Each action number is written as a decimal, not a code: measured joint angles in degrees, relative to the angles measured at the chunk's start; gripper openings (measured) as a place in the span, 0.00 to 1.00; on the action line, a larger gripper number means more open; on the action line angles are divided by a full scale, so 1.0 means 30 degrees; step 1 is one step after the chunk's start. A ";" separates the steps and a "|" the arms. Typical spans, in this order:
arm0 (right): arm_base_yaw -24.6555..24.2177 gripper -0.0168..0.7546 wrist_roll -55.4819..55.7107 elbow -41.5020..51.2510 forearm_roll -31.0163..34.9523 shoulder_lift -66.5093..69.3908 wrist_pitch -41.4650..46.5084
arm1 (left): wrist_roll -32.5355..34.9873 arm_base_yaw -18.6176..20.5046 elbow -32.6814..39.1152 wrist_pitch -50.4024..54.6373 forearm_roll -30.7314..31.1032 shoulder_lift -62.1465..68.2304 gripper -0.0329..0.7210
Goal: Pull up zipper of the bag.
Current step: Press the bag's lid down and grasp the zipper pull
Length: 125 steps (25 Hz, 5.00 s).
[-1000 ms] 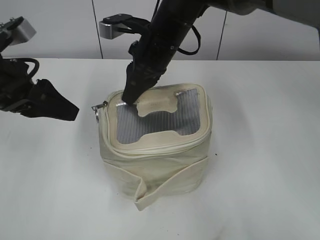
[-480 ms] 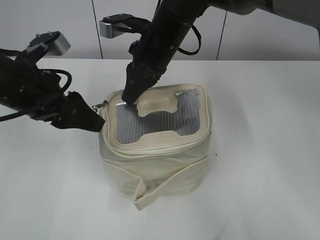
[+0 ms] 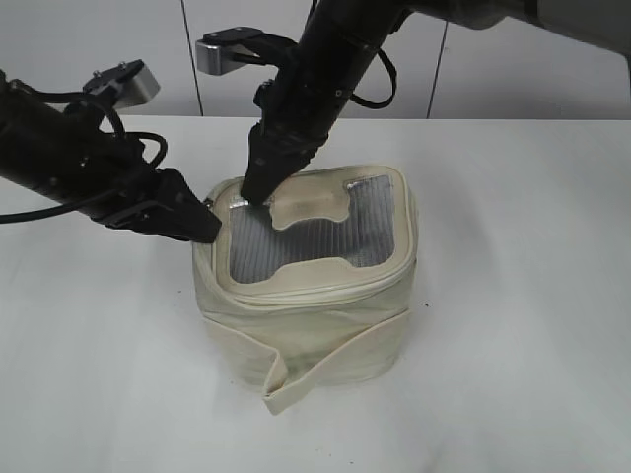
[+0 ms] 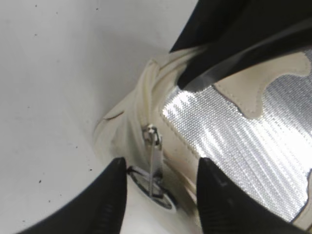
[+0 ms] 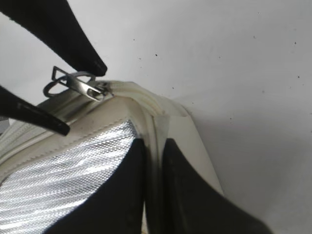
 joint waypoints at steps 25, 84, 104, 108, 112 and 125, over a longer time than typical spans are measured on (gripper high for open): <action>0.0073 0.11 0.0052 -0.0091 -0.0035 0.0000 0.0000 | -0.0436 -0.0044 -0.1908 0.2459 0.3430 0.0454 0.10; 0.0128 0.10 0.1241 -0.0091 -0.0157 0.0000 0.0000 | -0.3794 -0.3018 -0.2124 0.8245 0.6404 0.0007 0.05; 0.0116 0.10 0.1245 -0.0013 -0.0292 0.0000 0.0063 | -0.4714 -0.8772 -0.2133 0.1991 0.5226 0.0079 0.05; 0.0116 0.10 0.1203 -0.0013 -0.0312 0.0000 0.0067 | -0.4775 -0.9109 -0.3004 0.1828 0.5562 0.0114 0.05; 0.0098 0.10 0.1119 -0.0013 -0.0389 0.0000 0.0083 | -0.4791 -0.9470 -0.3248 0.1246 0.5820 0.0180 0.05; 0.0098 0.10 0.1266 -0.0170 -0.0373 -0.0017 0.0083 | -0.7538 -0.9677 -0.3441 0.2096 0.7844 0.0066 0.05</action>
